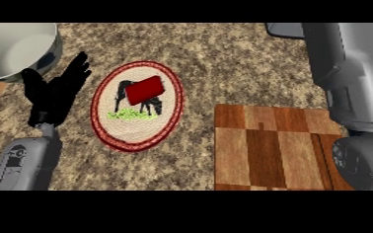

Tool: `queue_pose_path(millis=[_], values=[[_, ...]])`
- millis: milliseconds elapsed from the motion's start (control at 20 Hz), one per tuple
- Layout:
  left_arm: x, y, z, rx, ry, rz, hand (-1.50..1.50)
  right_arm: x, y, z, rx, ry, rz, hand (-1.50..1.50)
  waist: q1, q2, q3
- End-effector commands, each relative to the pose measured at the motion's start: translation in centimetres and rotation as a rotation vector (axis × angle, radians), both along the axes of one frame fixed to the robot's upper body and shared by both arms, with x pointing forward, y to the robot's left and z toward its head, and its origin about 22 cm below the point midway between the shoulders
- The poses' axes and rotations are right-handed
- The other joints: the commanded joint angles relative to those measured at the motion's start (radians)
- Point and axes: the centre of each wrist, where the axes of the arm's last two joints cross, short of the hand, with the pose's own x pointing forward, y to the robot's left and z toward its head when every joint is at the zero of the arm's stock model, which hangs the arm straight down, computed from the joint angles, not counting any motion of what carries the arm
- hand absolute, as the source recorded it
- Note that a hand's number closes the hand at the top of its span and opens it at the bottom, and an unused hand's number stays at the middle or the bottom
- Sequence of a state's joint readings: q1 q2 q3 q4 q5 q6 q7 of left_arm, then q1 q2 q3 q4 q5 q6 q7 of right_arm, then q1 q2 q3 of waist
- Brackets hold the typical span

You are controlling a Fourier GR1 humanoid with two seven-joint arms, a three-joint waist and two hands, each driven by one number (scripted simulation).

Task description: Pick the bell pepper from the cutting board and place it in the basket

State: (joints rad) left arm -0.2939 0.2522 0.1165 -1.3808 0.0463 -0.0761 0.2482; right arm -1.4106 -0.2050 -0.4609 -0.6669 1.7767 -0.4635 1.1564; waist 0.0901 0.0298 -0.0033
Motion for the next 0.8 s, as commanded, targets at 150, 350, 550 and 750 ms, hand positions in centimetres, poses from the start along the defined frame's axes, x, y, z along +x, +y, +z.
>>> queue_pose_path(millis=[150,350,550,750], values=[[-1.6,0.4,-1.2,0.004,-0.002,0.002,0.00,0.4,-3.8,2.9,0.095,-0.007,-0.247,1.50,-0.009,-0.010,0.001],[0.5,0.2,1.1,-0.005,-0.009,0.028,0.00,0.4,-7.7,2.8,0.071,0.027,-0.338,1.50,-0.025,-0.001,0.002],[-0.4,0.7,0.1,-0.014,0.014,0.029,0.00,0.4,-8.3,2.6,0.067,0.038,-0.397,1.50,-0.032,-0.010,0.002],[-1.3,1.4,-1.6,-0.010,0.004,0.062,0.00,0.3,-9.8,2.2,0.088,0.055,-0.407,1.50,-0.052,-0.016,0.002]])
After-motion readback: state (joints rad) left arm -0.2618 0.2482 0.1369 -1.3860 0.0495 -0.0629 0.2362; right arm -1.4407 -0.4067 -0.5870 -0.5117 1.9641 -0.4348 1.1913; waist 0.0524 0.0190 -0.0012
